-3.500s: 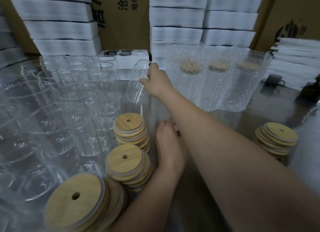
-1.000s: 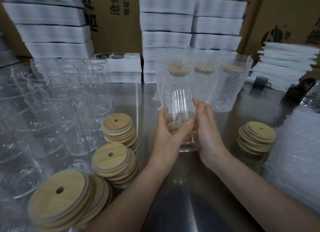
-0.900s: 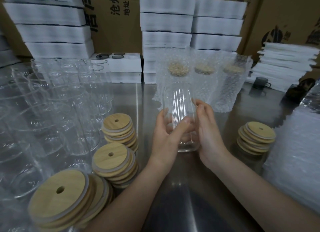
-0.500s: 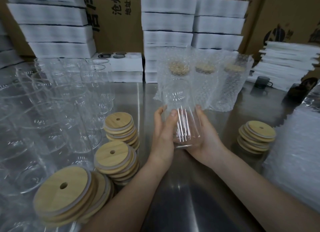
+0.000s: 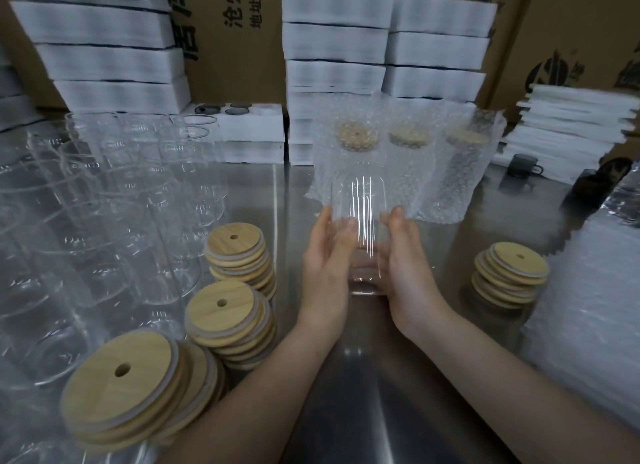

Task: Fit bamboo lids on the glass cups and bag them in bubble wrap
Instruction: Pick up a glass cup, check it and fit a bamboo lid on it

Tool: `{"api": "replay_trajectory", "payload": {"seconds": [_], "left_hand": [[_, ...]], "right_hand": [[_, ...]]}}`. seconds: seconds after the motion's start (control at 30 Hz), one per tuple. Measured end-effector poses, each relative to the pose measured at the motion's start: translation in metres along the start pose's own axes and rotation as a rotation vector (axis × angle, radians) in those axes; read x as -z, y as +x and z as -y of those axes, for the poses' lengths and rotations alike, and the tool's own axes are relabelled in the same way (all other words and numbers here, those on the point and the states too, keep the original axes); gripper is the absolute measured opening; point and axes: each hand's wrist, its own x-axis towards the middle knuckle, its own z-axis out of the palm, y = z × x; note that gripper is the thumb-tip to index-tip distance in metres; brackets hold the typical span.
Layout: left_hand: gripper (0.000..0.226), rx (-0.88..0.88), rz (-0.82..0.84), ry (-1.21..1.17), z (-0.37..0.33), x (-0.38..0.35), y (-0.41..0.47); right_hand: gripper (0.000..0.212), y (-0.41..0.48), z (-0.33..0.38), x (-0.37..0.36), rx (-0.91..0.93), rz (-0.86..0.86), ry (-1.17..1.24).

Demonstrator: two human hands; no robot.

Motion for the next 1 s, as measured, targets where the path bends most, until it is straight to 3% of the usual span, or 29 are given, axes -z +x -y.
{"api": "replay_trajectory", "payload": {"seconds": [0.07, 0.17, 0.4, 0.67, 1.0], "left_hand": [[0.071, 0.006, 0.043, 0.031, 0.002, -0.001, -0.002], [0.059, -0.001, 0.054, 0.030, 0.008, -0.001, -0.001], [0.071, 0.028, 0.034, -0.094, 0.006, 0.002, 0.001], [0.057, 0.072, -0.001, -0.120, 0.000, 0.004, 0.000], [0.070, 0.065, 0.024, -0.072, 0.000, 0.002, 0.002]], "right_hand": [[0.033, -0.001, -0.001, 0.000, 0.027, -0.021, -0.025], [0.027, -0.001, -0.001, -0.001, 0.004, -0.013, -0.001], [0.023, 0.003, 0.000, 0.001, 0.009, 0.024, 0.050], [0.022, 0.006, 0.005, 0.009, -0.115, 0.125, 0.237], [0.062, 0.006, 0.003, 0.010, -0.346, 0.397, 0.305]]}}
